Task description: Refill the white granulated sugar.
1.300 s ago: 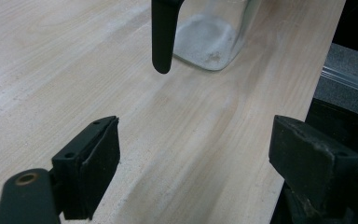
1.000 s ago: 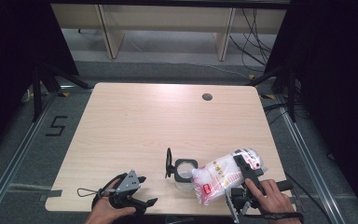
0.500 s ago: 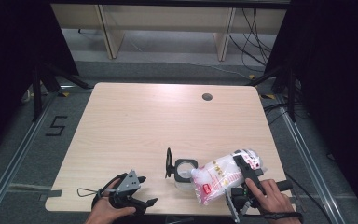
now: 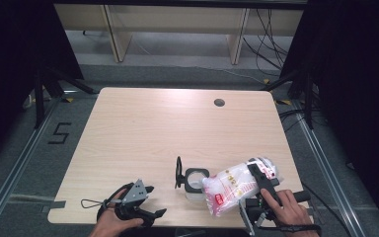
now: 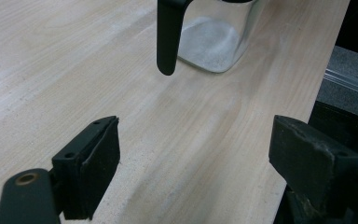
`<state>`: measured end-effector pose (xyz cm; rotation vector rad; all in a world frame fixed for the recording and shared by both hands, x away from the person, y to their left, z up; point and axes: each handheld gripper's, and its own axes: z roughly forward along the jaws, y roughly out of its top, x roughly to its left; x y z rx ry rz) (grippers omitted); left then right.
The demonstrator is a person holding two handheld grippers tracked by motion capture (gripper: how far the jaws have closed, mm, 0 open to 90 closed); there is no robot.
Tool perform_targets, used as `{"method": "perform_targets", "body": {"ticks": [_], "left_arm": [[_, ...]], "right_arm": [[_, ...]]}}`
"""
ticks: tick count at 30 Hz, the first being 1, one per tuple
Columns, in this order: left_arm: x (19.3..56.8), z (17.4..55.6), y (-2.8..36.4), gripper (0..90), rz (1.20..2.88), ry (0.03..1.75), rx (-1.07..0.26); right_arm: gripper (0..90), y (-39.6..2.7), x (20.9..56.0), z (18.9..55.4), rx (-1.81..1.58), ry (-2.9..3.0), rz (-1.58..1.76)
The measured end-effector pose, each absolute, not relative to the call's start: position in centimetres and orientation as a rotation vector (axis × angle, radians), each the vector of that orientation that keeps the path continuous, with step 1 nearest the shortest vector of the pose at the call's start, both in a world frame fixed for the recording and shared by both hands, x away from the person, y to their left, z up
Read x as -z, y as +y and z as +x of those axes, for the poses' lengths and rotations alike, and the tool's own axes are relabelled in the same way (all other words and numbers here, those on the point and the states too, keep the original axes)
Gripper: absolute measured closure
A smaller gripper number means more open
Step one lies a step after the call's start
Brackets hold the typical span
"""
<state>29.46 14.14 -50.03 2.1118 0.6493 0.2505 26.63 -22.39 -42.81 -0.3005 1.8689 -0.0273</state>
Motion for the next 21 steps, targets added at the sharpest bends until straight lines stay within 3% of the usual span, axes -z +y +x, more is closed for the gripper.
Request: {"method": "perform_targets", "body": {"ticks": [21], "left_arm": [[50.06,29.25,13.98,16.1,2.105,0.680,-0.232]], "right_arm": [[40.8,-22.40,43.01,26.51,0.039,1.883,-0.290]]}}
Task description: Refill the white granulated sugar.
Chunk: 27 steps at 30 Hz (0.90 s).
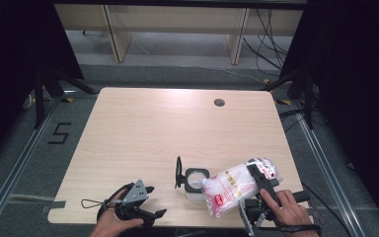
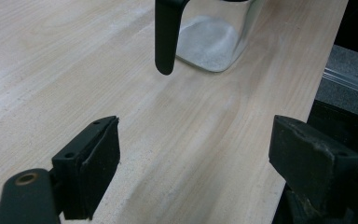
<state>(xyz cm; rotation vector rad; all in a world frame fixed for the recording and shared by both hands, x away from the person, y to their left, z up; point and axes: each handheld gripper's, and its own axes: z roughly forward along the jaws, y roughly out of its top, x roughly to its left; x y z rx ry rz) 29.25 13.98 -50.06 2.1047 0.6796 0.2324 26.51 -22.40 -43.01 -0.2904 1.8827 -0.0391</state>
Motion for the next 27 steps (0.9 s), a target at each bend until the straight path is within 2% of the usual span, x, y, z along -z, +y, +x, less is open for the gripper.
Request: {"method": "perform_targets", "body": {"ticks": [22,24,27], "left_arm": [[50.03,29.27,14.07,16.0,2.112,0.671,-0.239],[49.89,29.47,14.29,16.0,2.145,0.624,-0.270],[50.04,29.30,14.10,16.0,2.115,0.668,-0.235]], "right_arm": [[40.7,-22.35,42.74,26.48,0.059,1.883,-0.318],[40.8,-22.46,42.98,26.52,0.027,1.880,-0.300],[40.8,-22.43,42.94,26.48,0.040,1.885,-0.293]]}}
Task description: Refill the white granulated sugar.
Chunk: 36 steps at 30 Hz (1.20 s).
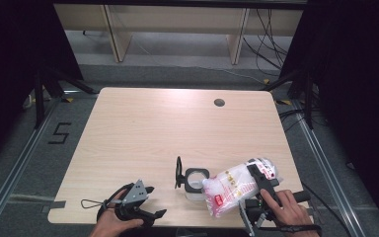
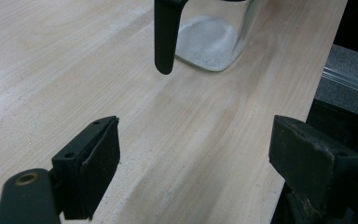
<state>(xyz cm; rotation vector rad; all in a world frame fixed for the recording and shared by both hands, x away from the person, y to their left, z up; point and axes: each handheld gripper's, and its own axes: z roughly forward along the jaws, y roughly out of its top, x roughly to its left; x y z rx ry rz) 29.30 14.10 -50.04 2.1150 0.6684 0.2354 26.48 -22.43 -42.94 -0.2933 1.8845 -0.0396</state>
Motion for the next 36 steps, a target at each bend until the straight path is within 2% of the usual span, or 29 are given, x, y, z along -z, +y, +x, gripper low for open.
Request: {"method": "perform_targets", "body": {"ticks": [16,19,25,32,34,36], "left_arm": [[50.01,29.27,14.15,16.0,2.118,0.672,-0.247],[49.88,29.47,14.36,16.1,2.144,0.626,-0.268],[50.02,29.24,14.05,16.0,2.102,0.664,-0.247],[49.93,29.35,14.28,16.0,2.137,0.651,-0.260],[50.07,29.15,14.02,16.1,2.093,0.682,-0.230],[49.89,29.40,14.34,16.0,2.138,0.641,-0.262]], "right_arm": [[40.8,-22.36,43.11,26.56,0.029,1.883,-0.305],[40.8,-22.21,42.91,26.68,0.059,1.874,-0.364],[40.8,-22.42,43.14,26.48,0.004,1.895,-0.276],[40.8,-22.39,43.37,26.41,0.016,1.898,-0.274],[40.8,-22.25,43.08,26.58,0.027,1.880,-0.338],[40.8,-22.18,43.09,26.70,0.026,1.870,-0.352]]}}
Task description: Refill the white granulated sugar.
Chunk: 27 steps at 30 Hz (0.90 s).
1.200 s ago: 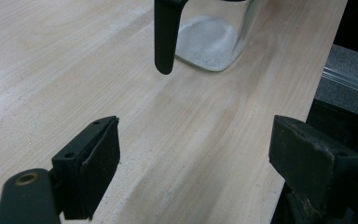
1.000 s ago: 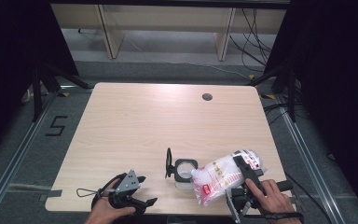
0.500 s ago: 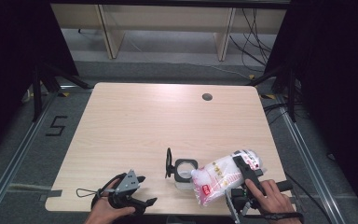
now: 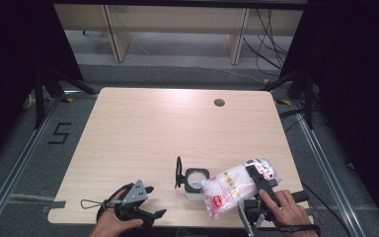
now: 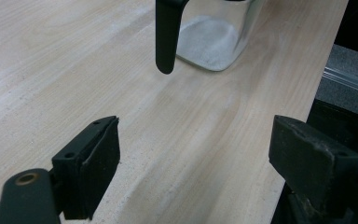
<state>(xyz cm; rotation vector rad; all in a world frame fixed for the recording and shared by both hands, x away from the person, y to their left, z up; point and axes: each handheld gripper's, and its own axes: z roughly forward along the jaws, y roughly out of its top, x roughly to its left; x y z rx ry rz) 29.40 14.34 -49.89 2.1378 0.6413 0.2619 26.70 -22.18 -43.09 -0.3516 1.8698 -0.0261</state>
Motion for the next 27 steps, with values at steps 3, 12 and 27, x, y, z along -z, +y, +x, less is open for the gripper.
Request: {"method": "perform_targets", "body": {"ticks": [3,12,27], "left_arm": [[50.02,29.18,14.07,16.0,2.100,0.675,-0.229],[50.03,29.25,14.18,16.1,2.117,0.675,-0.244],[50.05,29.23,14.20,16.1,2.104,0.688,-0.240]], "right_arm": [[40.8,-22.26,43.16,26.37,0.039,1.895,-0.301],[40.8,-22.26,42.78,26.70,0.050,1.880,-0.346],[40.9,-22.57,43.18,26.58,0.015,1.898,-0.279]]}}
